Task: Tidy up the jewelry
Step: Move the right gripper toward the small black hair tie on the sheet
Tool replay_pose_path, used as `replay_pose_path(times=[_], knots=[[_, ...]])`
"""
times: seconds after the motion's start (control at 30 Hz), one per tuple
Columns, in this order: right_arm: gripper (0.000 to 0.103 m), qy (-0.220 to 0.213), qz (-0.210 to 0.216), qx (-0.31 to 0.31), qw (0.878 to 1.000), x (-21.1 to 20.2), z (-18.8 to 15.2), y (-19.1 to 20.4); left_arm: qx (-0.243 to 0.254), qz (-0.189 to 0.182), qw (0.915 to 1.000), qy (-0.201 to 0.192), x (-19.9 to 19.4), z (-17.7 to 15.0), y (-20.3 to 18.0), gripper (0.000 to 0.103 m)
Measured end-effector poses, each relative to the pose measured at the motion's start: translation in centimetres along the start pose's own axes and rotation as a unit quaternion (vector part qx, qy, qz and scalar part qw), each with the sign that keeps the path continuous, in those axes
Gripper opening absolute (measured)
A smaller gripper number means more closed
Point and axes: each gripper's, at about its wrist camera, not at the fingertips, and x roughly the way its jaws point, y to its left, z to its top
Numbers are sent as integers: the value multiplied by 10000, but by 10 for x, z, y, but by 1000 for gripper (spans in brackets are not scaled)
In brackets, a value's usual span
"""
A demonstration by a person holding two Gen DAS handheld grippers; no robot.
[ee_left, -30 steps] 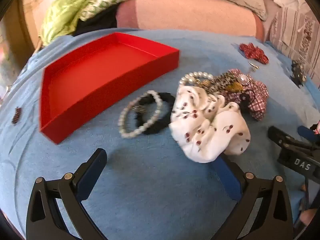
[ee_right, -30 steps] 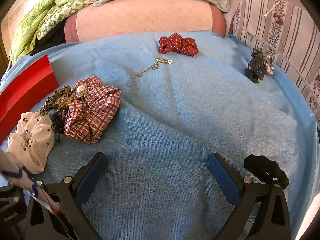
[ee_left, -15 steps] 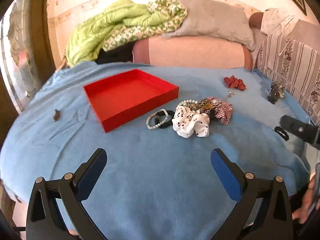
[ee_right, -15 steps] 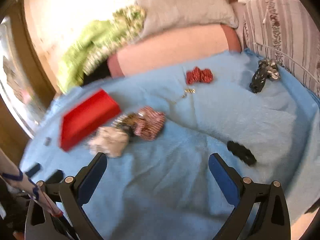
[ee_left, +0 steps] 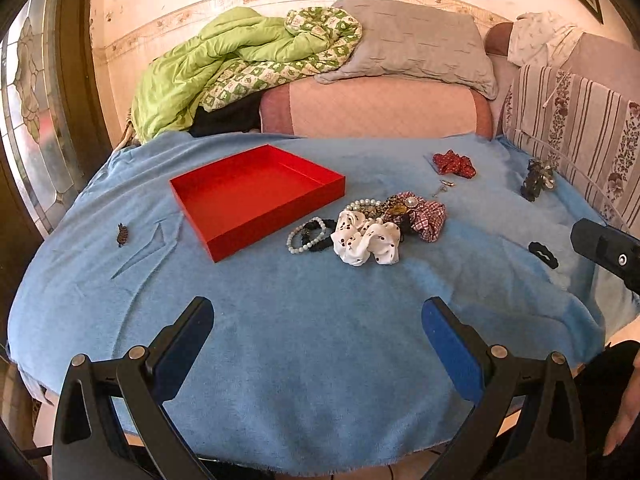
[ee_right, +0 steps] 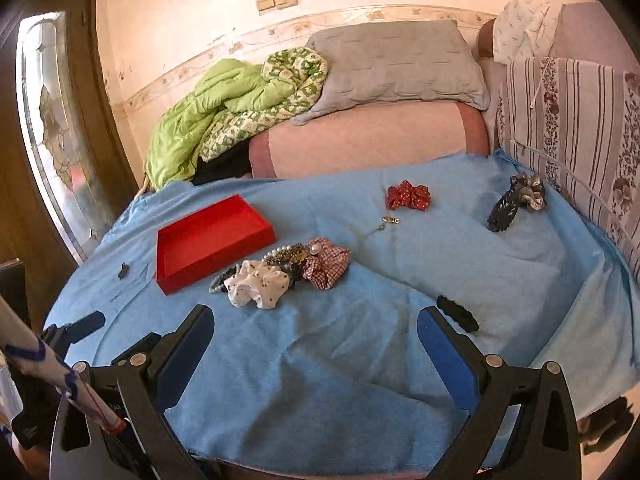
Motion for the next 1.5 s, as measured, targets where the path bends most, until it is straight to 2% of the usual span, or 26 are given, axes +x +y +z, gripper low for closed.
replay_pose_path(times=[0.43,1.5], knots=[[103,140,-139,38,9998,-4,-5,-4,7,45,10000,58,1,-4,1,103],[103,306,-119,274,9991,-4,-7,-17,170,1,9997,181,0,-9,-15,103]])
